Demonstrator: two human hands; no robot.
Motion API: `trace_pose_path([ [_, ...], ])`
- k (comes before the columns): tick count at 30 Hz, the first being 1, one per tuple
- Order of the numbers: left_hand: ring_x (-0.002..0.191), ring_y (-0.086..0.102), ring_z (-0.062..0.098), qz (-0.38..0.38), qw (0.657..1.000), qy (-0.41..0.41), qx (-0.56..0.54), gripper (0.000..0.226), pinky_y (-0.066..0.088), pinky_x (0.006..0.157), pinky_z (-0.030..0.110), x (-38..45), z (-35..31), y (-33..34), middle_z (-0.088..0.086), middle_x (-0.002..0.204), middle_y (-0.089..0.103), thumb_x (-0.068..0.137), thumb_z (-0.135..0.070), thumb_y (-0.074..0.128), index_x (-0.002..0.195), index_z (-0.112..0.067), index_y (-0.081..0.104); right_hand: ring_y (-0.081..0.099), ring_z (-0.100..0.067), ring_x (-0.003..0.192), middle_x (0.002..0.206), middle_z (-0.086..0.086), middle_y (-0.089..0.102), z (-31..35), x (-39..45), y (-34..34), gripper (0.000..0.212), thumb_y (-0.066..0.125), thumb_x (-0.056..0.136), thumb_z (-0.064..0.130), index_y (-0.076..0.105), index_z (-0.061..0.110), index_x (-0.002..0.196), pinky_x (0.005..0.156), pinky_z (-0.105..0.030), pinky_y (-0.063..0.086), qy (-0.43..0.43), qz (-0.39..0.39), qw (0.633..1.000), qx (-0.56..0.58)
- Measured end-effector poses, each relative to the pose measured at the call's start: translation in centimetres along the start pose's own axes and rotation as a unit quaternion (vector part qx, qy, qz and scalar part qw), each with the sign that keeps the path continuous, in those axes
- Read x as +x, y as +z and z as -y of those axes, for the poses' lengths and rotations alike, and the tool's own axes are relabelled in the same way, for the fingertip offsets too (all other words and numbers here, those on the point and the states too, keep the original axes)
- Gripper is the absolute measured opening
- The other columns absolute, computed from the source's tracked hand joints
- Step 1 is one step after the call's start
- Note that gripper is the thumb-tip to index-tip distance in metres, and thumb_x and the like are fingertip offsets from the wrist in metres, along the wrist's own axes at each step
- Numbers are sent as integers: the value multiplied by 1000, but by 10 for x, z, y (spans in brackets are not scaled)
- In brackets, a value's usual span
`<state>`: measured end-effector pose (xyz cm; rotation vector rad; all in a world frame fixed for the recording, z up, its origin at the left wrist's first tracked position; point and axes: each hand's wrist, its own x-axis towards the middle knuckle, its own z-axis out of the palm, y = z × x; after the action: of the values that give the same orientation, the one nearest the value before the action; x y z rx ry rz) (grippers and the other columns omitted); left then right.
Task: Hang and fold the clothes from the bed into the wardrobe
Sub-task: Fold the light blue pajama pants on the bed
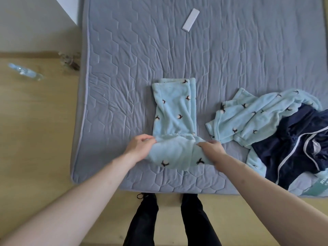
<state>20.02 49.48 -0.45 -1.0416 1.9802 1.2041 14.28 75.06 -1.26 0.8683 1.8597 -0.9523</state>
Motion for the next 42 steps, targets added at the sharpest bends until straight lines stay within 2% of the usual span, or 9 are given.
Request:
trace_pose_path([
  [7,85,69,21,-57,988,41,-138,16,56,79,35,74,-91,-26,-1,89,74,84,-41,72,78,-26,71,60,-22,66,86,-11,62,105,44,-21,10,56,95,12,63,9,90,33,-19,44,-12,-40,986,161],
  [12,101,71,24,-21,973,77,-215,25,61,89,37,131,-128,-23,7,118,71,88,-31,76,109,-21,68,74,-18,64,91,-5,66,140,80,-18,10,59,101,26,58,15,102,55,-28,63,-88,-59,950,295],
  [16,113,65,21,-13,999,50,-16,68,54,99,39,154,-106,3,0,132,64,81,-41,79,141,-18,55,68,-19,86,101,0,64,101,107,15,39,63,96,34,57,17,131,78,-40,62,-113,-93,975,168],
  [20,122,59,23,-16,999,-21,33,85,47,102,31,171,-57,34,2,139,59,72,-46,87,141,-15,49,61,-12,85,103,7,58,17,116,52,65,73,88,37,45,13,142,74,-33,52,-35,-103,989,96],
  [23,136,49,25,27,995,-91,21,110,41,112,37,182,-24,58,4,151,48,66,-54,89,151,-10,34,59,-30,120,136,-11,55,-35,124,74,87,82,81,38,36,8,148,101,-42,50,59,-84,985,141],
  [28,95,59,19,13,993,-109,-40,64,44,82,27,192,14,98,1,119,65,74,-45,87,124,-14,60,62,-26,114,124,-2,62,-62,142,89,78,88,77,41,48,13,137,103,-46,52,112,13,964,243],
  [31,81,65,15,-2,985,-132,-113,54,49,68,26,183,28,121,-1,97,69,77,-32,87,119,-9,62,65,-18,102,119,4,64,-59,149,87,67,89,77,35,48,25,129,78,-37,57,83,43,954,283],
  [36,98,73,23,77,970,-164,-161,52,58,93,41,123,32,171,8,110,75,73,-22,90,119,-6,70,66,-21,95,115,-3,65,-69,154,56,63,86,73,7,52,19,123,74,-38,58,44,-77,958,272],
  [42,89,70,21,277,953,-23,124,24,57,78,37,56,14,199,-2,86,72,85,-49,68,84,-25,69,62,-21,97,118,-1,64,-105,148,-4,56,76,80,11,53,25,129,78,-36,51,20,-120,974,191],
])
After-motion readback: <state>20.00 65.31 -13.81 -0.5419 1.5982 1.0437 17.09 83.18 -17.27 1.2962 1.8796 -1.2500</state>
